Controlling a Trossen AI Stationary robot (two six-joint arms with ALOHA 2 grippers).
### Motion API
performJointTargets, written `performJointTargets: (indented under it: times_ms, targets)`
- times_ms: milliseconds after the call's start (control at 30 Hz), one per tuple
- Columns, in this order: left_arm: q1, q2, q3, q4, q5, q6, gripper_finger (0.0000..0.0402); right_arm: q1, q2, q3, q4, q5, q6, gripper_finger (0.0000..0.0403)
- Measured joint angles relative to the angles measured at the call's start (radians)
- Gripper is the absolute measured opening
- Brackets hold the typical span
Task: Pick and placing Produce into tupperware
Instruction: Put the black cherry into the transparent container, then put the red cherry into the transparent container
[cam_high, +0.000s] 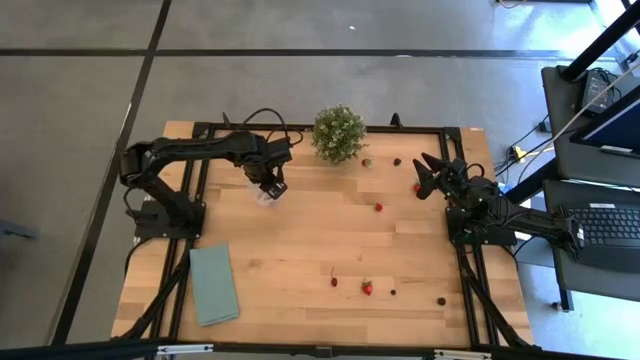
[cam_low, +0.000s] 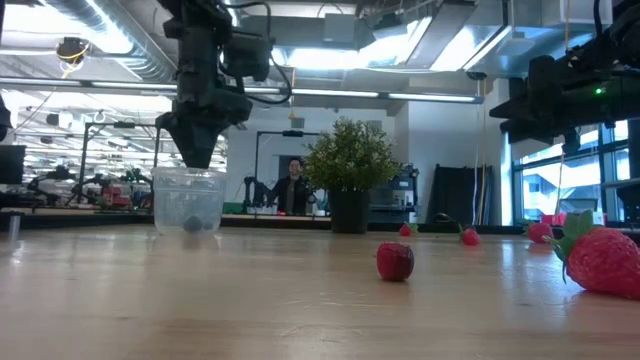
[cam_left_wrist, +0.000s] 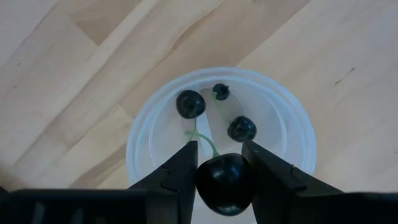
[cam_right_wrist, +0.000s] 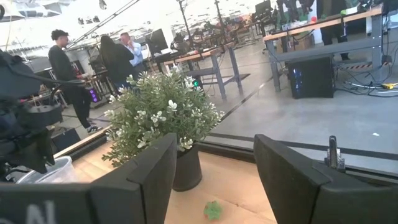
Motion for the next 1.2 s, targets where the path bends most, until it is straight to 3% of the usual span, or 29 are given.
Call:
performJointTargets:
  times_ms: [367,700,967,1200]
  targets:
    - [0.000,-0.001,0.000,-0.003,-0.003,0.002,0.0156,0.000,0.000,0.000,-0.001,0.000,-0.001,0.0217]
    - [-0.016,-0.076,0.068,0.008,-0.018,0.108,0.0155,0.000,0.000,0.000,-0.001,0.000,-0.002,0.0217]
    - [-0.174,-0.204,0.153,0.287,-0.006,0.324,0.0148,0.000,0.000,0.000,-0.001,0.000,-0.005,0.0217]
    - [-0.348,-0.198,0.152,0.362,-0.080,0.395,0.0167,0.000,0.000,0.000,-0.003,0.000,-0.003,0.0217]
